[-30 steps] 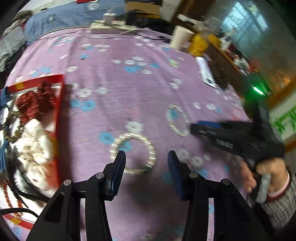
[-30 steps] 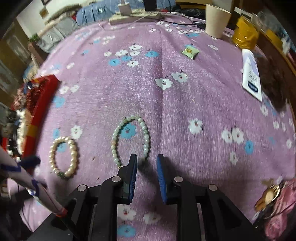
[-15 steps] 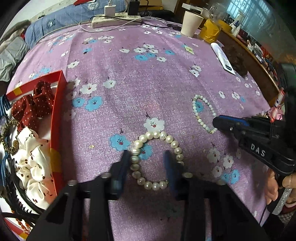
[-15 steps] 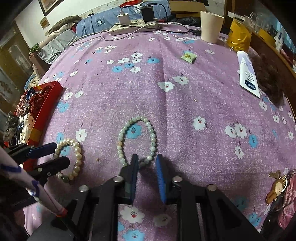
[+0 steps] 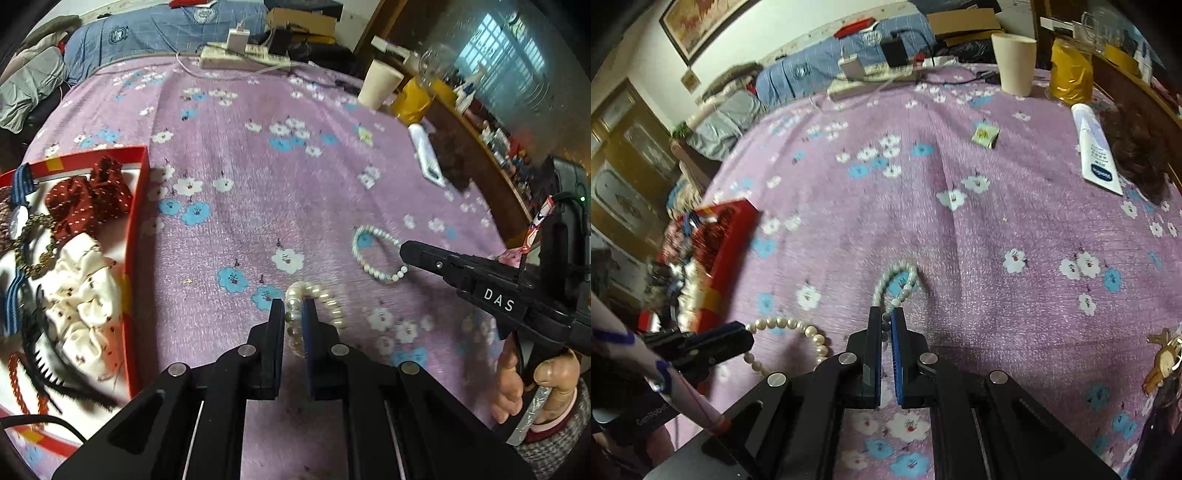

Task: Organize jewelry
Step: 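Grasp the small pearl bracelet with the right tool while the left tool grasps the green-bead pearl bracelet, then carry both pearl bracelets over the tray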

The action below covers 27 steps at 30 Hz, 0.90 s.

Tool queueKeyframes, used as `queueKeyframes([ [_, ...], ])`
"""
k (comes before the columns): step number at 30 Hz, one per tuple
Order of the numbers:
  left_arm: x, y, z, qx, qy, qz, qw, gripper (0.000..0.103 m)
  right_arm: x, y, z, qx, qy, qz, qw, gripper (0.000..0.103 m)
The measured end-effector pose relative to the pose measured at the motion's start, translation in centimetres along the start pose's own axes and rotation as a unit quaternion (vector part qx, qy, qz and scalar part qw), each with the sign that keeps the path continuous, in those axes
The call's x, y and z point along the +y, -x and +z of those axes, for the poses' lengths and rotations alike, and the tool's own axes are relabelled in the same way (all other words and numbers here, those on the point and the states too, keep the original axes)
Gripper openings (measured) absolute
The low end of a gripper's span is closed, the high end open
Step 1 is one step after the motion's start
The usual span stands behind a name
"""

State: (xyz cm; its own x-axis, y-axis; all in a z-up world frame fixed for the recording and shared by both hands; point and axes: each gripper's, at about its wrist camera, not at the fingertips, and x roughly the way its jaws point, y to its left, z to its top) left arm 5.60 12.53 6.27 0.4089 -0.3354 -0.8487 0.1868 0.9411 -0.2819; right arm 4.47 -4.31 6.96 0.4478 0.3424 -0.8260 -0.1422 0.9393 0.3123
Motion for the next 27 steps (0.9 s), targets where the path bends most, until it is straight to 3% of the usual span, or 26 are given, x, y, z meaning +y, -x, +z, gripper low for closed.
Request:
queueKeyframes([
  [18, -0.6, 10.8, -2.6, -0.076, 0.049, -0.027, 0.9955, 0.009, 1.9, 7.9, -2.0, -0.040, 0.017, 0.053, 0.998, 0.005],
  [27, 1.5, 15.6, -4.5, -0.113, 0.075, 0.018, 0.9906, 0.009, 6.2, 10.4, -3.1, -0.049, 0.072, 0.085, 0.993, 0.005],
])
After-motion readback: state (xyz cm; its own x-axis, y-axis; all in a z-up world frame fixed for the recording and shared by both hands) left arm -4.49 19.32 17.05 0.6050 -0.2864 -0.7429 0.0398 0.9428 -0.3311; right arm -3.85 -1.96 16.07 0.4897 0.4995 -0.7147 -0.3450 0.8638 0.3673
